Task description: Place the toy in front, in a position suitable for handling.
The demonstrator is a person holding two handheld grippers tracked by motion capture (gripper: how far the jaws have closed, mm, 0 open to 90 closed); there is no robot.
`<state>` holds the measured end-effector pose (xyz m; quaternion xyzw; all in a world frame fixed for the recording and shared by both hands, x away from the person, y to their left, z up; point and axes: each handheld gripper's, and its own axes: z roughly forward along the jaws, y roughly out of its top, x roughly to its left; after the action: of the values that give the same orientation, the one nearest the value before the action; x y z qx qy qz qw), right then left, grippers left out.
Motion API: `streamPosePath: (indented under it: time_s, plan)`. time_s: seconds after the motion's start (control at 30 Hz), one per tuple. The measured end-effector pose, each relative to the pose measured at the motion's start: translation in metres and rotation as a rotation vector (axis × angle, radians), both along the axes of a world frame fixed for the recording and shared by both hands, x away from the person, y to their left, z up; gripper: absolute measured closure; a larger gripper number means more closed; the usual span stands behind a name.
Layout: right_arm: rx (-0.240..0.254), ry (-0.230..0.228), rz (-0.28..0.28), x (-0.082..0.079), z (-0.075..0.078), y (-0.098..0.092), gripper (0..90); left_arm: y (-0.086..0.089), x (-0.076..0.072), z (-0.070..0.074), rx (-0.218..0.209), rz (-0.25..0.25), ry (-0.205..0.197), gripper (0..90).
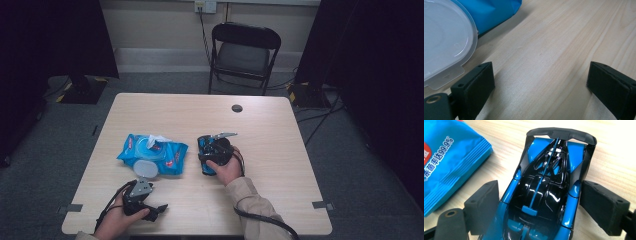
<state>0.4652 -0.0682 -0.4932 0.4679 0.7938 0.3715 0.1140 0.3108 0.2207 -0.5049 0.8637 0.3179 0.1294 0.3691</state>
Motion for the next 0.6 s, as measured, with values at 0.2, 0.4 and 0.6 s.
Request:
streamPosePath:
  time_s: [0.2, 0.4, 0.6]
  plan:
    - [0.013, -0.013, 0.0, -0.003, 0.002, -0.002, 23.0, 0.0, 0.0, 0.0, 0.0, 0.0, 0.0, 6.9]
    - [0.003, -0.023, -0.03, -0.005, 0.001, 0.001, 23.3, 0.0, 0.0, 0.0, 0.0, 0.0, 0.0, 6.9]
    - [-0.057, -0.039, -0.054, -0.006, -0.006, 0.011, 20.1, 0.0, 0.0, 0.0, 0.001, -0.002, 0.001, 6.7]
